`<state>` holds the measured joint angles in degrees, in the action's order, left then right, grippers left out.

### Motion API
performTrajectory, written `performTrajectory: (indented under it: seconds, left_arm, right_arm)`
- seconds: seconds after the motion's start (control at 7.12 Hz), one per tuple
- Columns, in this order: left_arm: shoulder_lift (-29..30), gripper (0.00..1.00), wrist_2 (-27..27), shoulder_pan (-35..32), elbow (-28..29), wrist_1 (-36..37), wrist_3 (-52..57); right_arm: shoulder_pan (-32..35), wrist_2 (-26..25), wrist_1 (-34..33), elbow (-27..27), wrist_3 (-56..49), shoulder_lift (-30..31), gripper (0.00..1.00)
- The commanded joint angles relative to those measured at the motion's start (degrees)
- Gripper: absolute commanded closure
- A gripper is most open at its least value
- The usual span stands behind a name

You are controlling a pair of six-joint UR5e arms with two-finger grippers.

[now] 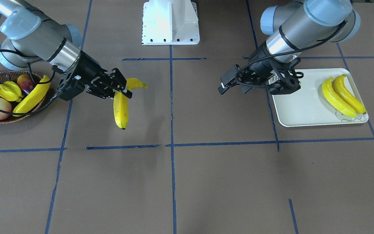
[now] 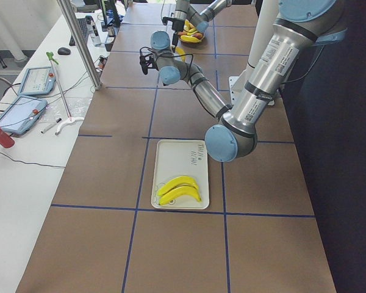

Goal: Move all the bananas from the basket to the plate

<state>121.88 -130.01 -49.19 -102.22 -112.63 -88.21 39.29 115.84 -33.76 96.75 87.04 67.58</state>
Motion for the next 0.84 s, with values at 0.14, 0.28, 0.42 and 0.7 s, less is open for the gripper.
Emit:
performTrajectory:
  seconds: [0.14,0.28,0.42,0.7]
  left_arm:
    - [6.08,0.0,5.91,5.06,6.91,-8.18,-11.96]
    - [7.05,0.0,8.09,5.94,7.73,-9.0,-13.64]
    - [7.58,0.0,8.8,6.38,8.26,-9.01,-14.53]
    - [8.63,0.0,9.77,7.96,8.35,-9.01,-16.63]
  right_arm:
    - [-6.59,-7.03,1.59,-0.16,4.02,-4.21,1.0]
    - [-7.55,-8.08,1.59,0.02,4.02,-4.65,1.0]
    - [-8.34,-8.87,1.59,0.11,4.02,-5.26,1.0]
    - [-8.96,-8.88,1.59,0.2,4.02,-5.97,0.99]
